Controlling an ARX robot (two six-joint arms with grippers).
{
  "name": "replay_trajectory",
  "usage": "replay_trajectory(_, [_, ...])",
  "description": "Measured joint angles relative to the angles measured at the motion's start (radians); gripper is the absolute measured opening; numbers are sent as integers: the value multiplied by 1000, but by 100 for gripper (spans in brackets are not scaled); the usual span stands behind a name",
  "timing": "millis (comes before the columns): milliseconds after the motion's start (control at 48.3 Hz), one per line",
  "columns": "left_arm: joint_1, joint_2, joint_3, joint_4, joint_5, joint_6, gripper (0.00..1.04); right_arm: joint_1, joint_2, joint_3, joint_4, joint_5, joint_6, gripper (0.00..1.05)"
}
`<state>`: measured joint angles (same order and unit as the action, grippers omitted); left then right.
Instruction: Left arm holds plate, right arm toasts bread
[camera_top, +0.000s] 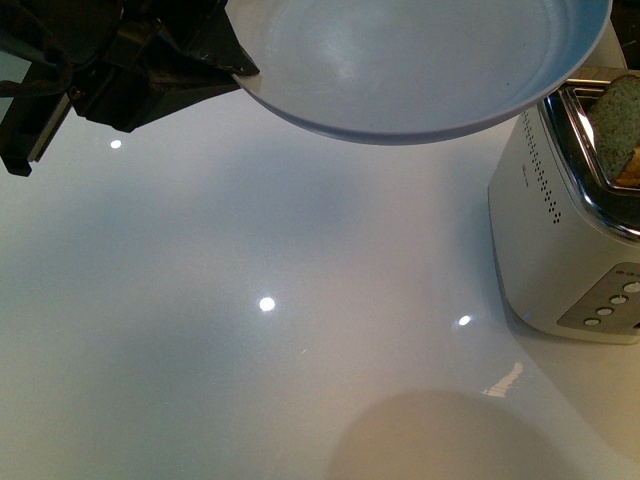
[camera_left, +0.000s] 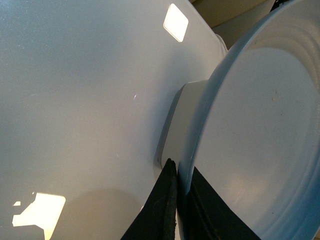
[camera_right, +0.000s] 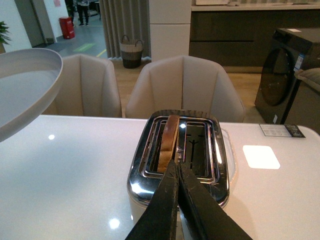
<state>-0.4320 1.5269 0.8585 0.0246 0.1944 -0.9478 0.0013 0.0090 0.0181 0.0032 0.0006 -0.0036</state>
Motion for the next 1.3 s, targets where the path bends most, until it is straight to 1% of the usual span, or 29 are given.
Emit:
replay_trajectory(269, [0, 0, 0, 0, -2, 0, 3, 0, -2, 0, -2, 0, 0, 3])
replay_trajectory(311, [0, 0, 0, 0, -2, 0, 3, 0, -3, 0, -2, 0, 0, 9])
replay_trajectory(373, [0, 0, 0, 0, 0, 0, 3, 0, -3, 0, -2, 0, 0, 16])
replay_trajectory(414, [0, 0, 0, 0, 0, 0, 3, 0, -3, 0, -2, 0, 0, 23])
replay_trajectory(518, [0, 0, 0, 0, -2, 0, 3, 0, -3, 0, -2, 0, 0, 46])
replay_trajectory(559, [0, 0, 0, 0, -1, 0, 3, 0, -3, 0, -2, 0, 0, 53])
replay_trajectory(642, [0, 0, 0, 0, -1, 0, 3, 0, -3, 0, -2, 0, 0, 71])
replay_trajectory(725, [-11, 0, 35, -107, -156, 0, 3, 0, -3, 0, -2, -1, 0, 86])
replay_trajectory(766, [-7, 0, 39, -121, -177, 0, 3, 0, -3, 0, -2, 0, 0, 94])
replay_trajectory(787, [0, 0, 42, -125, -175, -2, 3, 0, -3, 0, -2, 0, 0, 97])
replay_trajectory(973, [69, 0, 55, -129, -127, 10, 3, 0, -3, 0, -2, 0, 2, 96])
replay_trajectory(1014, [109, 4, 58, -119, -114, 24, 3, 0, -3, 0, -2, 0, 2, 96])
replay_trajectory(1159, [216, 52, 79, -94, -113, 85, 3, 0, -3, 0, -2, 0, 2, 96])
replay_trajectory(1304, [345, 158, 82, -27, -114, 158, 3, 0, -3, 0, -2, 0, 2, 96])
